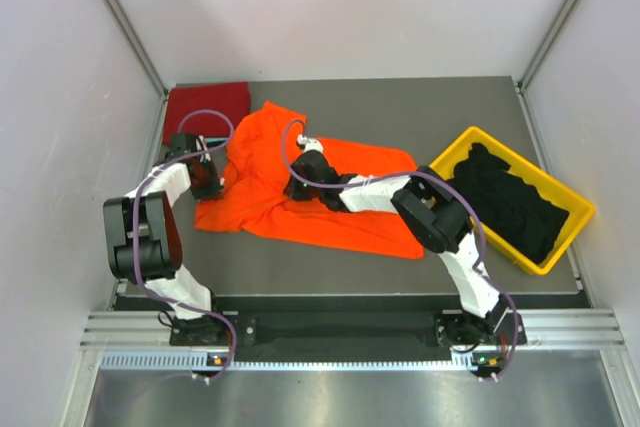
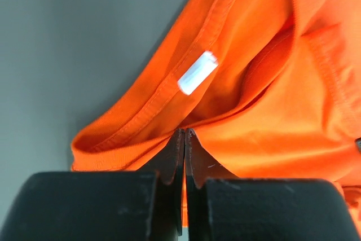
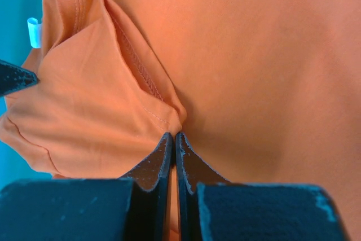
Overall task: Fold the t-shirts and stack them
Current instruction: Fold the tshirt
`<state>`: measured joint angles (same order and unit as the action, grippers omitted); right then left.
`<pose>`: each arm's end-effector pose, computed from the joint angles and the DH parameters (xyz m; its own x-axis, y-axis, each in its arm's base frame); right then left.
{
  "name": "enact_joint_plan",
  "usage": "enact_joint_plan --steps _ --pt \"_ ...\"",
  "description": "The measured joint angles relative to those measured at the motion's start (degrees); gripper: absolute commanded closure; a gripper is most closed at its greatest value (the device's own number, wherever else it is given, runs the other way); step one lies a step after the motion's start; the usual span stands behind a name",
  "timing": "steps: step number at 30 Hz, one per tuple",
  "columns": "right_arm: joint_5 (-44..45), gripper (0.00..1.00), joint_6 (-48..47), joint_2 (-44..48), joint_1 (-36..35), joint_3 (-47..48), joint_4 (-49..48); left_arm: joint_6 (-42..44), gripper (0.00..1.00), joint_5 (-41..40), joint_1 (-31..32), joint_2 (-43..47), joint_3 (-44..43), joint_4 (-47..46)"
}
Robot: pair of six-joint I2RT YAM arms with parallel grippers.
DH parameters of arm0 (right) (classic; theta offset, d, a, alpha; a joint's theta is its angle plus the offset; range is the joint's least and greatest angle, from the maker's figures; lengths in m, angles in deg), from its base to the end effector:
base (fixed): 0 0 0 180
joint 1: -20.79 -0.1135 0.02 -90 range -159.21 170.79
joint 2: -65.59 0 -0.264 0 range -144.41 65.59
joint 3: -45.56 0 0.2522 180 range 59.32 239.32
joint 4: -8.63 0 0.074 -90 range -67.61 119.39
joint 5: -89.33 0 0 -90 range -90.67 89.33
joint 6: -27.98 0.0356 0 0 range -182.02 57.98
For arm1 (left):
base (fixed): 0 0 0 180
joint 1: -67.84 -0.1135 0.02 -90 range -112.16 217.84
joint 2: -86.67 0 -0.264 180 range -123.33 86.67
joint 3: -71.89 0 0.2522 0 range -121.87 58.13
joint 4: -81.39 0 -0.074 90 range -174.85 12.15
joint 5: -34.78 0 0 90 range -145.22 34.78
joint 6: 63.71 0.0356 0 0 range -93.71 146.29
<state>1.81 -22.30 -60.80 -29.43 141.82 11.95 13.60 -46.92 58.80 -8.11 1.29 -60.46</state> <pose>0.3123 0.3726 0.1390 -0.7472 0.1004 -0.6570 -0.3474 0.7837 0.5148 0.3196 0.0456 0.1765 -0.8337 -0.3527 -0.4250 -0.2792 0.9331 -0.2267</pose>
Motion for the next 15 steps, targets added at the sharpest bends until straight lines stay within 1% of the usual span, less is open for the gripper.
enact_joint_plan --steps 11,13,14,15 --pt "0.0 1.0 0.0 2.2 0.1 -1.2 -0.7 0.9 1.0 -2.3 2.0 0.0 -1.4 -2.5" --pt "0.0 1.0 -0.1 2.6 0.1 -1.2 -0.8 1.6 0.85 -2.4 2.0 0.0 -1.7 -2.4" --pt "0.0 1.0 -0.1 2.8 0.2 -1.2 -0.9 2.4 0.72 -2.2 2.0 0.0 -2.0 -2.3" --pt "0.0 1.0 0.0 2.8 0.2 -1.2 -1.0 3.4 0.71 -1.9 2.0 0.0 -2.3 -2.3"
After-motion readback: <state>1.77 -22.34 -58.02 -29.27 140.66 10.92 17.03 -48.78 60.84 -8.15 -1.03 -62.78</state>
